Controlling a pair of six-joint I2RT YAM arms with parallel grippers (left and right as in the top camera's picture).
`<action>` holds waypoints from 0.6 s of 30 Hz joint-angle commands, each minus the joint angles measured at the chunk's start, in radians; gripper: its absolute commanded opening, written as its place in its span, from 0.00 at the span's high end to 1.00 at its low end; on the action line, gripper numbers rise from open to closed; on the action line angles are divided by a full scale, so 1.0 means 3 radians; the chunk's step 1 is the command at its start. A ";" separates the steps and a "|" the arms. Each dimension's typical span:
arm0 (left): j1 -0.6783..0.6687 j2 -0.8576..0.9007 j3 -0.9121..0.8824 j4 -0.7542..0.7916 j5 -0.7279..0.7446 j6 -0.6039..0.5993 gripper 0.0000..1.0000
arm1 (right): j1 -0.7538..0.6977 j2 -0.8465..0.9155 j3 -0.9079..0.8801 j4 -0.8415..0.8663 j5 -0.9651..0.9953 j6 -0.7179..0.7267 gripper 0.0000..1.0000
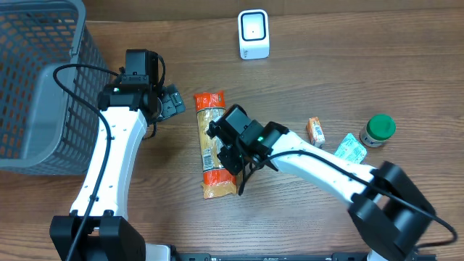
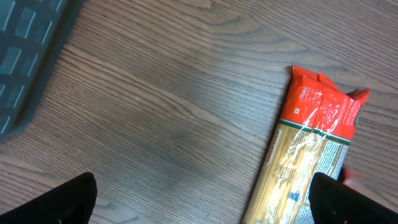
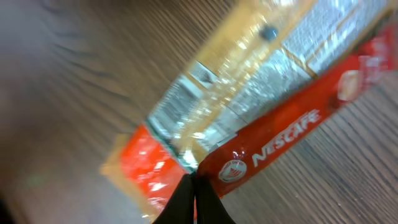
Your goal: Scan the item barcode
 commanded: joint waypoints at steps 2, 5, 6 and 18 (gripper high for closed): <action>0.0001 0.0017 0.0006 0.0003 -0.0032 0.0037 0.00 | -0.0010 -0.0159 0.0061 0.0019 -0.0301 0.0013 0.96; 0.0001 0.0017 0.0006 0.0003 -0.0032 0.0037 0.00 | -0.0010 -0.0160 0.0061 0.0058 -0.0440 0.0010 0.96; 0.0001 0.0017 0.0006 0.0003 -0.0032 0.0037 0.00 | -0.0010 -0.0161 0.0061 0.0086 -0.0510 -0.0020 0.96; 0.0001 0.0017 0.0006 0.0003 -0.0032 0.0037 0.00 | -0.0010 -0.0355 0.0062 0.0277 -0.0914 -0.0098 0.96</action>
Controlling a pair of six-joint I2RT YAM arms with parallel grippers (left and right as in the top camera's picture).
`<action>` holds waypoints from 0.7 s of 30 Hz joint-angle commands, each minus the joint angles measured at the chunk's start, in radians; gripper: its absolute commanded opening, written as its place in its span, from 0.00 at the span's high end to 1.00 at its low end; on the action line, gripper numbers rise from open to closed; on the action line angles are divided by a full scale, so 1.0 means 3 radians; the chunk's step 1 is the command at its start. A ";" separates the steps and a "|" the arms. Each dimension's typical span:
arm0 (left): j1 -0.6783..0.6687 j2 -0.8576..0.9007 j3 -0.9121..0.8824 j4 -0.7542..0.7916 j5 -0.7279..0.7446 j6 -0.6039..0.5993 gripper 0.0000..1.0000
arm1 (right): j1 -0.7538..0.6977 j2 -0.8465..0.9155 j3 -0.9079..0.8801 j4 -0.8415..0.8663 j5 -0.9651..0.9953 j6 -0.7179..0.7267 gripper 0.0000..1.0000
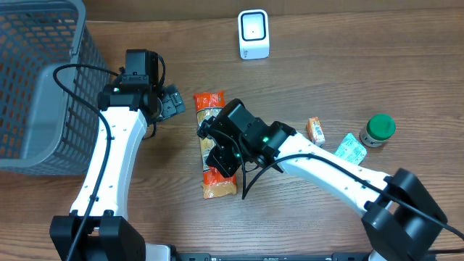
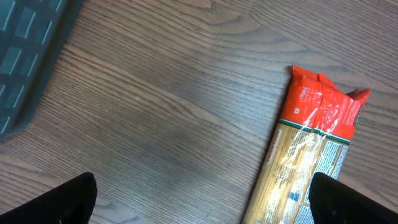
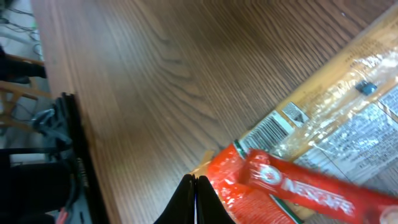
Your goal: Scan the item barcode
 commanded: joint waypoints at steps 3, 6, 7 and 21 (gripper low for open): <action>0.0001 0.0017 0.0006 0.0003 -0.0032 0.0037 0.00 | -0.0011 -0.0177 0.0061 0.0032 -0.0048 -0.0033 0.96; 0.0001 0.0017 0.0006 0.0003 -0.0032 0.0037 0.00 | -0.0018 -0.0177 0.0060 0.0018 0.0268 0.0117 0.76; 0.0001 0.0017 0.0006 0.0003 -0.0032 0.0037 0.00 | -0.0020 -0.0177 0.0060 -0.0001 0.0462 0.0312 0.71; 0.0001 0.0017 0.0006 0.0003 -0.0032 0.0037 0.00 | -0.0020 -0.0088 0.0056 -0.0242 0.1722 0.3393 0.11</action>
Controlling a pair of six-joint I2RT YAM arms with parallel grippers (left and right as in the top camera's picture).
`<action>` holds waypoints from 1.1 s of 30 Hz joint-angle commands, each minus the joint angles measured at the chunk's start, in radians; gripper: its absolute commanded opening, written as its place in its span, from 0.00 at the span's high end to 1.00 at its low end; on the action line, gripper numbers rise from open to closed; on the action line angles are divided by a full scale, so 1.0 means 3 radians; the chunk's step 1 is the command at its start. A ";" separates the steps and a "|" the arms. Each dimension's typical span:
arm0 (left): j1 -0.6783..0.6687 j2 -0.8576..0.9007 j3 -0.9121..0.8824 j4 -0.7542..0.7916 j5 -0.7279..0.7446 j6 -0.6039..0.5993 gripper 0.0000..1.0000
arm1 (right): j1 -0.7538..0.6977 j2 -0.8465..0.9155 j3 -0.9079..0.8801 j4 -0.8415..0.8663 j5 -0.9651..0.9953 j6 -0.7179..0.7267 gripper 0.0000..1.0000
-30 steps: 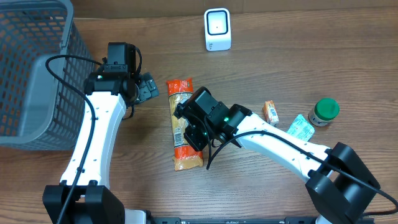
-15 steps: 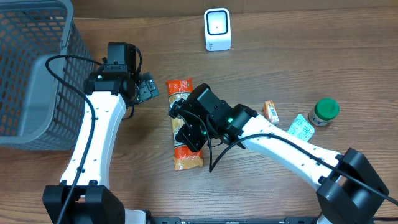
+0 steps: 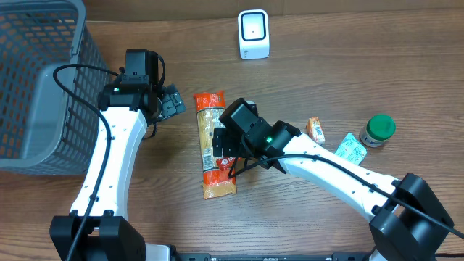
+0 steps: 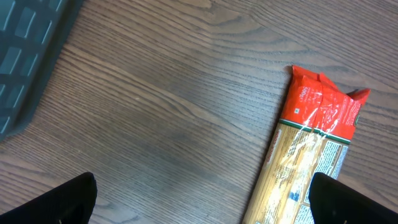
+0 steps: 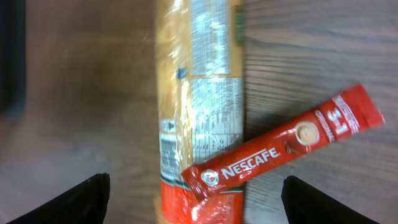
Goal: Scan the item barcode
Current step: 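Grasp the Nescafe stick and lift it with the right gripper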
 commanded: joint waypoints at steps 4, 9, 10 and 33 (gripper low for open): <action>0.0001 0.0017 0.0006 0.0003 -0.0032 0.0037 0.00 | -0.0019 0.0103 0.0041 0.0018 0.0379 0.1104 0.19; 0.0001 0.0017 0.0006 0.0003 -0.0032 0.0037 0.00 | -0.0019 0.0221 -0.0037 0.0039 0.0378 0.1628 0.30; 0.0001 0.0017 0.0006 0.0003 -0.0032 0.0037 0.00 | -0.0018 0.0237 -0.0051 0.0042 0.0376 0.1710 0.34; 0.0001 0.0017 0.0006 0.0003 -0.0032 0.0037 0.00 | 0.0214 0.0263 -0.0505 0.0484 0.0411 0.2285 0.41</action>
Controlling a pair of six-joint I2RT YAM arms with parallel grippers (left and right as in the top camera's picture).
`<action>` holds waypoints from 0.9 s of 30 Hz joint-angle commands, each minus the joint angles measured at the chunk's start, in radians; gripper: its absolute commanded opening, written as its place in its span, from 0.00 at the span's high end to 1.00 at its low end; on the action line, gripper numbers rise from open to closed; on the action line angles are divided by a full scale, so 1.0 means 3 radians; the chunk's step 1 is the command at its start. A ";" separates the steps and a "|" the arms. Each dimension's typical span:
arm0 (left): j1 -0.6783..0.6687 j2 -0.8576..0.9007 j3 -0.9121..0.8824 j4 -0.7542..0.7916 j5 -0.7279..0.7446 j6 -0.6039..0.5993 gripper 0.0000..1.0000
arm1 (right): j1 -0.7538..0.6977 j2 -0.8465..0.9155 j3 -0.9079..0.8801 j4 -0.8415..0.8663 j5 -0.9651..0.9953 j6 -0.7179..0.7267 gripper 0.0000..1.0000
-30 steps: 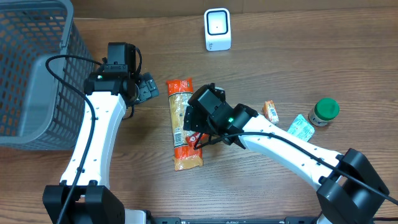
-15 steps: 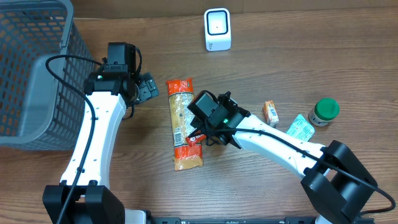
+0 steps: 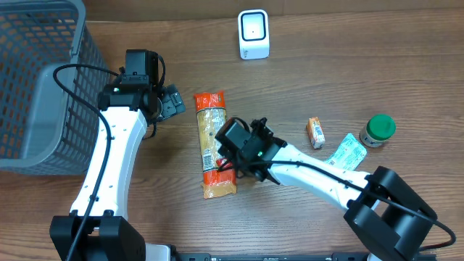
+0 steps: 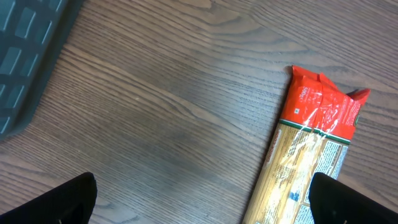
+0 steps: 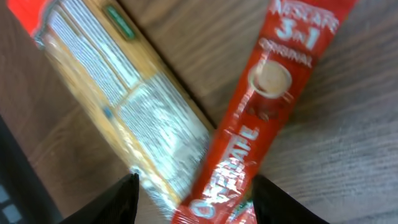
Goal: Scan the item barcode
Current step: 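Grasp the Nescafe stick and lift it with the right gripper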
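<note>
A red Nescafe coffee stick (image 5: pixel 264 99) lies slanted on the wood, its lower end resting on a long pasta pack (image 5: pixel 118 93) with red ends (image 3: pixel 211 147). My right gripper (image 5: pixel 193 202) is open, low over the stick, one finger on each side of its lower end. In the overhead view that gripper hides the stick. The white scanner (image 3: pixel 254 34) stands at the table's far edge. My left gripper (image 4: pixel 202 202) is open and empty over bare wood, left of the pasta pack's top end (image 4: pixel 320 112).
A grey mesh basket (image 3: pixel 36 87) fills the left side. To the right lie a small orange packet (image 3: pixel 315 132), a green and white sachet (image 3: pixel 350 150) and a green-lidded jar (image 3: pixel 378 130).
My right gripper is still open but now sits lower and turned, close over the stick with a finger on either side of its lower end. The left arm has not moved.
My right gripper was shut with its tips at the stick's end on the pasta pack, and still shut at the following moment. Then it was open, higher above stick and pack. Now it is open close astride the stick. The left gripper stayed open throughout.
</note>
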 commanded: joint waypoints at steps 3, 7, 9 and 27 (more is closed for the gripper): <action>0.0001 0.0017 0.0006 0.0003 -0.0032 0.0037 0.00 | 0.0036 0.0024 -0.0111 0.0015 0.0079 0.0111 0.41; 0.0001 0.0017 0.0006 0.0003 -0.0032 0.0037 0.00 | 0.0036 0.0028 -0.0114 0.0017 0.0083 0.0112 0.41; 0.0001 0.0017 0.0006 0.0003 -0.0032 0.0037 0.00 | 0.0037 0.0041 -0.0123 0.0018 0.0121 0.0181 0.41; 0.0001 0.0017 0.0006 0.0003 -0.0032 0.0037 0.00 | -0.0010 0.0223 -0.0142 0.0134 0.0189 -0.0108 0.96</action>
